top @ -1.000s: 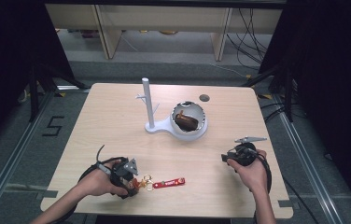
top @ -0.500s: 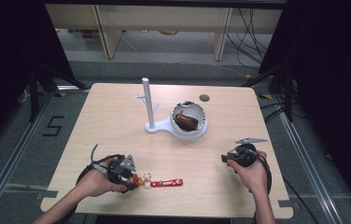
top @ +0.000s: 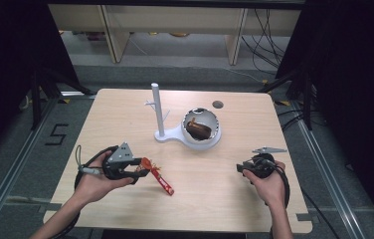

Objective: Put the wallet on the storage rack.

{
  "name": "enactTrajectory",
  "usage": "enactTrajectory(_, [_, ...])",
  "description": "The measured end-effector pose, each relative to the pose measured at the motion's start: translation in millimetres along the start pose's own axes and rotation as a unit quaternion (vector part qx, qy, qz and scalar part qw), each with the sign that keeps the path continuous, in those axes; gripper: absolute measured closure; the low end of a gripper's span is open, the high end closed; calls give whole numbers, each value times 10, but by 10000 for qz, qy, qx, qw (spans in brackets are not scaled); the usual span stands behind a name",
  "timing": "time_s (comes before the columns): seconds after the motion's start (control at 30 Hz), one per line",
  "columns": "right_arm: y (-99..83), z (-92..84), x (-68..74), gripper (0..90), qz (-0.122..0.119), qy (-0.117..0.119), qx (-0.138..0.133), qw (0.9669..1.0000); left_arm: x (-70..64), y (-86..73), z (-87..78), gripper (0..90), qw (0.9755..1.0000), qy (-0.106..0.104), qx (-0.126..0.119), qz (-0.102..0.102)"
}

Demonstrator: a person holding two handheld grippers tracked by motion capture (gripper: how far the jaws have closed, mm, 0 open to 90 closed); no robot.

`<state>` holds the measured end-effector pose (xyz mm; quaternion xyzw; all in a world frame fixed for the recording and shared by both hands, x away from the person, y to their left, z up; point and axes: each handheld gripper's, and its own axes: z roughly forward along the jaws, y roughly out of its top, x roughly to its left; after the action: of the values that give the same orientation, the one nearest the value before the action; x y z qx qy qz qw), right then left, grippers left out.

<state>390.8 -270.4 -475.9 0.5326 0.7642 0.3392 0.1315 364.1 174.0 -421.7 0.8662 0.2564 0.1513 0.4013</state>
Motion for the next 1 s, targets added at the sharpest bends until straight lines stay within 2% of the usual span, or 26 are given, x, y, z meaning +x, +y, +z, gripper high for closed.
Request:
enactTrajectory(0.03, [-1,-2,7,657,81,138,-54,9999,11,14,-13,551,10000,15,-96,18])
enactTrajectory(0.07, [-1,-15,21,657,192,142,0,9997,13,27,-24,551,9998,85,-180,-16])
enactTrajectory(0.13, [-2,-28,22,657,154,64,-9,9999,25,40,-38,551,9997,125,-225,-19])
enactTrajectory(0.17, [-5,-27,31,654,224,64,22,9997,50,71,-62,551,9989,187,-407,-104])
enactTrajectory(0.2, [-8,-20,29,652,216,55,4,9998,53,85,-72,551,9985,234,-475,-164])
enactTrajectory(0.23, [-10,-2,10,650,72,57,-95,9999,66,91,-79,551,9984,233,-502,-142])
enactTrajectory(0.27, [-12,6,6,648,53,86,-129,9999,66,103,-85,552,9979,267,-552,-194])
enactTrajectory(0.3, [-14,5,12,646,101,65,-95,9999,80,115,-102,551,9978,305,-566,-174])
enactTrajectory(0.33, [-16,-2,24,645,176,62,-36,9998,85,131,-109,551,9969,355,-663,-248])
enactTrajectory(0.43, [-25,15,16,642,159,161,-108,9997,119,164,-142,551,9959,410,-748,-302])
enactTrajectory(0.5, [-25,8,21,642,155,113,-92,9998,139,182,-155,551,9950,443,-827,-343])
enactTrajectory(0.57, [-28,14,24,641,137,47,-154,9998,168,205,-173,551,9934,502,-944,-410])
enactTrajectory(0.6, [-32,24,14,640,49,47,-235,9997,184,216,-184,551,9929,531,-977,-424])
enactTrajectory(0.63, [-33,22,25,640,93,13,-238,9997,193,225,-190,551,9923,560,-1011,-453])
enactTrajectory(0.67, [-36,29,24,640,92,92,-276,9995,210,233,-192,551,9910,579,-1106,-477])
enactTrajectory(0.7, [-40,31,31,638,116,78,-269,9995,221,244,-201,551,9902,628,-1141,-500])
enactTrajectory(0.73, [-42,32,28,638,40,63,-280,9996,229,252,-203,551,9890,652,-1207,-554])
enactTrajectory(0.8, [-46,33,52,636,152,12,-270,9995,248,267,-210,551,9869,731,-1308,-593])
enactTrajectory(0.9, [-48,49,51,634,94,33,-312,9995,271,284,-220,551,9839,835,-1440,-652])
enactTrajectory(0.97, [-51,35,72,633,247,67,-221,9994,289,293,-229,551,9824,897,-1488,-684])
enactTrajectory(1.0, [-50,48,52,633,97,76,-315,9994,299,298,-230,551,9811,931,-1528,-735])
